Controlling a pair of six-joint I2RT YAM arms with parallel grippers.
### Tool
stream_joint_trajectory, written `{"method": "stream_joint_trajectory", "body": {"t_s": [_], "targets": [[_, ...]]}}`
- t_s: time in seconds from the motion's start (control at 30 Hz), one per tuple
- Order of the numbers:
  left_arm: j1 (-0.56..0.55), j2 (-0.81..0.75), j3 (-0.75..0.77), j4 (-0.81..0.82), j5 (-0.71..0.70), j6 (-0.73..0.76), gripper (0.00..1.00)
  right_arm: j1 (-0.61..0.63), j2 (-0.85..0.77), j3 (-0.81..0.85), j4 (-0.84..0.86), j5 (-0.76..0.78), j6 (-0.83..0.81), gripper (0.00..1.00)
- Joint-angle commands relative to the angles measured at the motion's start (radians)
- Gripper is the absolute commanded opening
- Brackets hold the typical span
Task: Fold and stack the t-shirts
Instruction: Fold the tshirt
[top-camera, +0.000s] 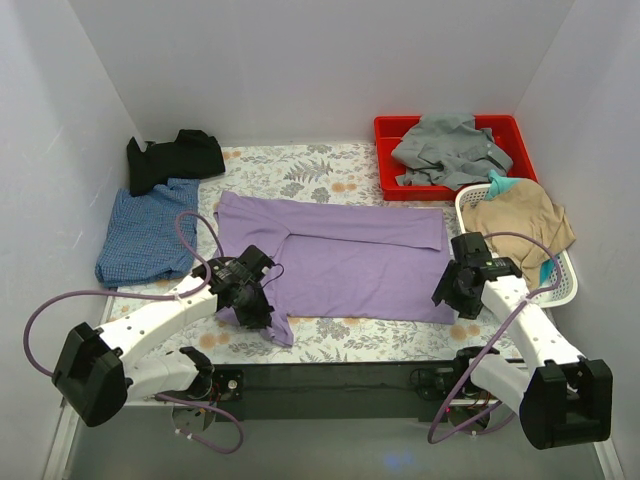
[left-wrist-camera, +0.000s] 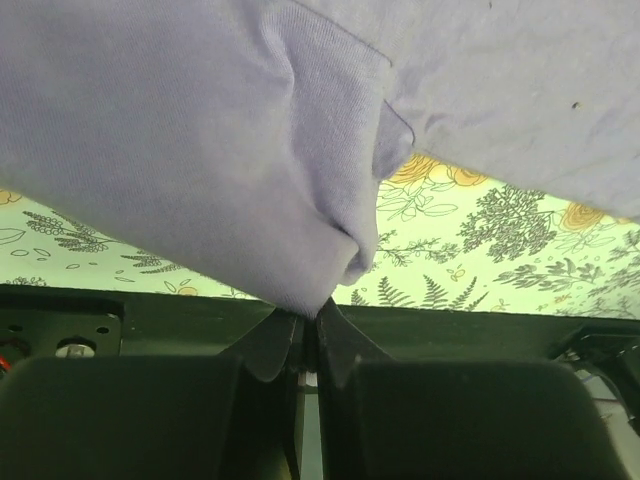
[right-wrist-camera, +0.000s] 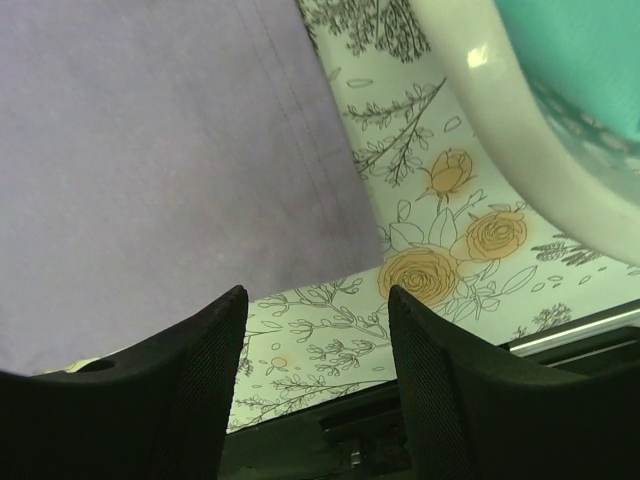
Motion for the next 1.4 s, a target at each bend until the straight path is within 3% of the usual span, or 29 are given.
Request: {"method": "stream_joint_trajectory", "body": {"t_s": [0.0,0.33,0.43,0.57,0.77,0.83,0.9,0.93,1.37], "targets": [[-0.005,0.001,0.029,-0.011,0.027,0.062,0.0,0.003,0.016,-0.039,-0.009,-0.019,0.09,0.65],[-0.004,-0.028,0.073,-0.082,0.005,0.091,0.0,0.005,0.064,-0.111,0.083,0.004,0.127,0.64],[-0.004,-0.033,0.069,-0.08,0.005,0.082,0.0,0.003,0.1,-0.132,0.138,-0.011,0.116,0.59],[-0.004,-0.024,0.064,-0.077,0.005,0.081,0.0,0.005,0.131,-0.165,0.216,-0.037,0.098,0.45],[-0.004,-0.018,0.056,-0.08,0.005,0.075,0.0,0.005,0.156,-0.169,0.247,-0.002,0.085,0.42],[-0.004,-0.01,0.055,-0.079,0.007,0.079,0.0,0.005,0.171,-0.165,0.252,-0.005,0.076,0.36],[-0.004,-0.002,0.058,-0.085,-0.024,0.081,0.0,0.005,0.171,-0.165,0.263,-0.011,0.068,0.04],[-0.002,0.001,0.064,-0.086,-0.027,0.081,0.0,0.005,0.168,-0.165,0.267,-0.02,0.068,0.01],[0.019,0.035,0.203,-0.204,-0.151,0.085,0.0,0.005,0.041,-0.021,0.21,-0.054,0.016,0.01]]}}
